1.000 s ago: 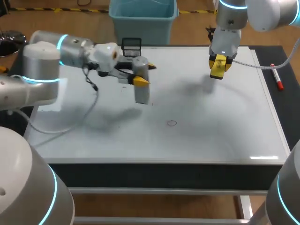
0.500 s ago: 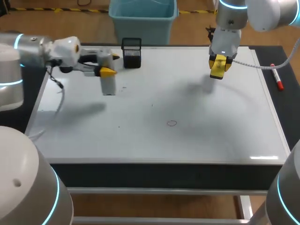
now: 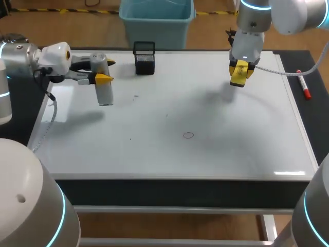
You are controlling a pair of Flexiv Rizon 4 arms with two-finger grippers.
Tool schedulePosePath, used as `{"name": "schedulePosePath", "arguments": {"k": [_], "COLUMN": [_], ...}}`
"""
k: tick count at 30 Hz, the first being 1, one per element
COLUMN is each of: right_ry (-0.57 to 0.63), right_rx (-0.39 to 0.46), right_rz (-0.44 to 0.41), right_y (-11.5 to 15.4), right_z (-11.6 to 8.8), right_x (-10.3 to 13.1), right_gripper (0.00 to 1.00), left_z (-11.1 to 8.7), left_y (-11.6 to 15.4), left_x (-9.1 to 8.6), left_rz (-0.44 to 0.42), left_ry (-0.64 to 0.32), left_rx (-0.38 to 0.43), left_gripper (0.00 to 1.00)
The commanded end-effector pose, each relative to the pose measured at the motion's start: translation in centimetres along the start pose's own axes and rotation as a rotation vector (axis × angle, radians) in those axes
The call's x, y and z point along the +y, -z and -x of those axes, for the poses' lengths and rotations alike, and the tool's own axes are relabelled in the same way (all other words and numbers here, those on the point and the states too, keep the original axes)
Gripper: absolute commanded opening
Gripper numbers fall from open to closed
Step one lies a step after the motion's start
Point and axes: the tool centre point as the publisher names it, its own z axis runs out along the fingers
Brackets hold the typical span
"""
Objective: Pick up the inspection probe, press it on each red-marked spot on the whiteboard one by one, put down the probe, pick up the eraser, and wipe off all the red marks.
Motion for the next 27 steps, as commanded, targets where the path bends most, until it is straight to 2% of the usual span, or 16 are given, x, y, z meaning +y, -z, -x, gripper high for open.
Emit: {"name": "schedulePosePath", "arguments": {"k": [1,9,12,16,19,21,23,25,27], "right_ry": [0.002,0.002,0.024,0.010,0.030,0.019,0.023,-0.009,-0.042], "right_rx": [0.003,0.003,0.025,-0.030,-0.023,0.016,0.001,0.029,0.014], "right_rz": [-0.002,-0.002,-0.029,-0.062,-0.074,-0.090,-0.085,-0.074,-0.027], "right_y": [0.1,0.1,-0.4,-1.1,-1.4,-1.7,-2.1,-2.9,-3.6], "right_z": [-0.1,-0.1,1.4,2.8,4.2,5.4,6.4,7.5,8.4], "right_x": [0.0,0.0,1.8,4.9,7.5,9.5,11.5,13.1,14.5], "right_gripper": [0.00,0.00,0.00,0.00,0.00,0.00,0.00,0.00,0.00], "left_z": [0.3,0.3,0.3,0.3,0.3,0.3,0.3,0.3,0.3], "left_y": [0.1,0.1,0.1,0.1,0.1,0.1,0.1,0.1,0.1], "left_x": [0.0,0.0,0.0,0.0,0.0,0.0,0.0,0.0,0.0], "left_rz": [-0.002,-0.002,-0.002,-0.002,-0.002,-0.002,-0.002,-0.002,-0.002], "left_ry": [0.001,0.001,0.001,0.001,0.001,0.001,0.001,0.001,0.001], "left_rx": [0.010,0.010,0.010,0.010,0.010,0.010,0.010,0.010,0.010], "left_gripper": [0.00,0.00,0.00,0.00,0.00,0.00,0.00,0.00,0.00]}}
